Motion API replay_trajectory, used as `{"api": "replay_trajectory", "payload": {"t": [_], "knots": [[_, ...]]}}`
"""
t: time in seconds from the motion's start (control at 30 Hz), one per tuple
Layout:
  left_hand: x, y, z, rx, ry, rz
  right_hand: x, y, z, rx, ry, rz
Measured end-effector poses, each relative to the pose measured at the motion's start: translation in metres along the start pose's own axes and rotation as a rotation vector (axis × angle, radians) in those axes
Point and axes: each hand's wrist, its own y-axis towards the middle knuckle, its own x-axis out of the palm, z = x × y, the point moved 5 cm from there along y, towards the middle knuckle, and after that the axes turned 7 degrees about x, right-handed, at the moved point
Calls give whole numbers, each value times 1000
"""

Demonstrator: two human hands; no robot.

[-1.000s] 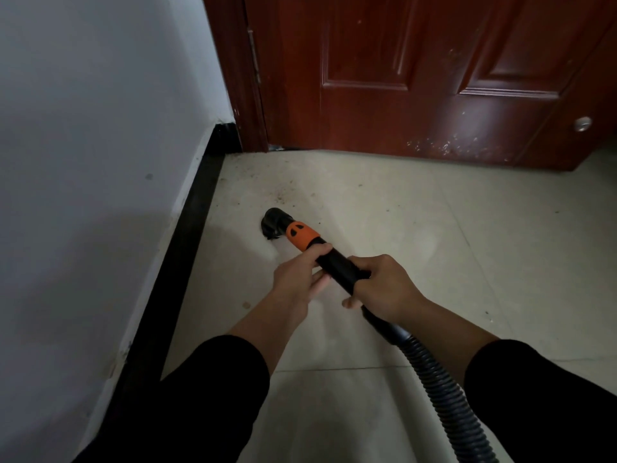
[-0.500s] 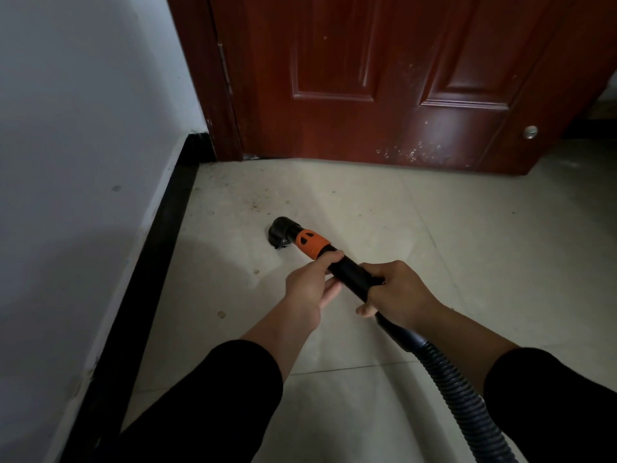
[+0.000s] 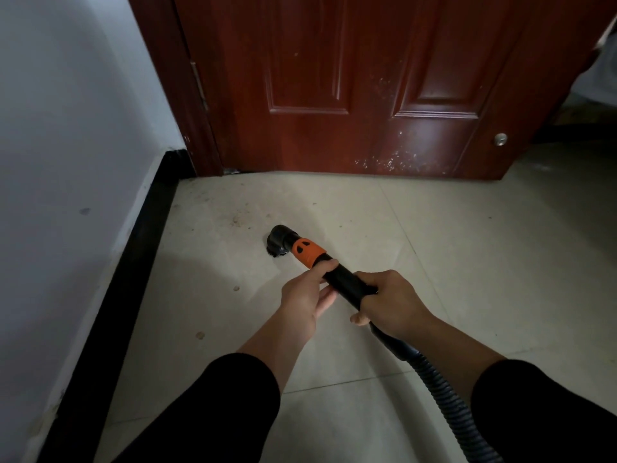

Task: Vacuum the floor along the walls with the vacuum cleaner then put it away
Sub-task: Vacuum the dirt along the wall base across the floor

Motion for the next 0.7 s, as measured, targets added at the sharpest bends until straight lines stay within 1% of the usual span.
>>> {"api": "replay_trajectory", "payload": {"t": [0.33,0.7], "knots": [[-1,26,0,43,26,-2,6,17,4,-19,36,58],[14,37,-8,30,11,-18,1,24,16,-25,38,135]]}}
